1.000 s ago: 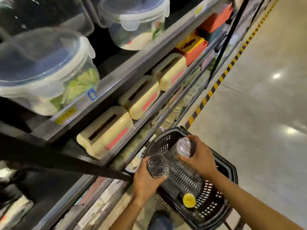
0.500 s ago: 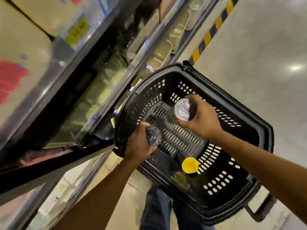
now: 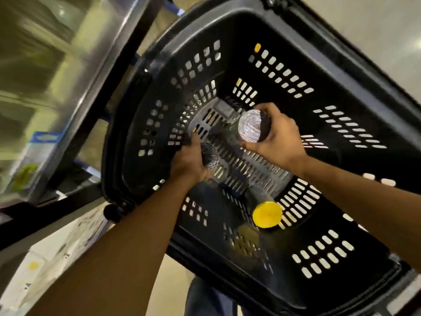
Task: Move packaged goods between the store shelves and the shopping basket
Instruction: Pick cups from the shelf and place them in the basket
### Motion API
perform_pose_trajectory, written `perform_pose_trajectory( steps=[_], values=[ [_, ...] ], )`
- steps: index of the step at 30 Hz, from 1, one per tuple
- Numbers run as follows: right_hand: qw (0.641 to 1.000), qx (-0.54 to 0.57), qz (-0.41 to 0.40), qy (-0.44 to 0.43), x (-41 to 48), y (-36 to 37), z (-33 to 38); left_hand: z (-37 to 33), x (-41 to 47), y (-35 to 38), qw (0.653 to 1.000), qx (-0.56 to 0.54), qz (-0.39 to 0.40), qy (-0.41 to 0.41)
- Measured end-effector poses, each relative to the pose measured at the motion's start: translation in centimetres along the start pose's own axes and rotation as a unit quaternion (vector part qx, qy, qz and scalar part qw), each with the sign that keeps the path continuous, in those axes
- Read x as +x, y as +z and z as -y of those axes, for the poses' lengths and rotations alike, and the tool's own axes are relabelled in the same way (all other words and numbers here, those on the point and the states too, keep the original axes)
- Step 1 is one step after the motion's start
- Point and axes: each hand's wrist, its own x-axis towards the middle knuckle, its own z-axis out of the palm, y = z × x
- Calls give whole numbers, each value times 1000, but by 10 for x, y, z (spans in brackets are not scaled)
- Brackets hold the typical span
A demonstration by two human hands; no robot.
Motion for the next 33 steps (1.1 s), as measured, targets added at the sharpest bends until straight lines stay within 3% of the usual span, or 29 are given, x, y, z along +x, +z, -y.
perform_pose_trajectory(
  steps=[15,25,29,33],
  values=[
    [997,48,-3,60,16,14,-26,6,22,41,992,110,-32,51],
    [997,40,19,69,12,7,-12,14,17,27,997,-45,58,26],
    [997,31,25,61,11,4,4,15,7,14,996,-61,59,36],
    [998,24,22,50,14,10,29,10,-14,-16,996,-87,8,29]
  ],
)
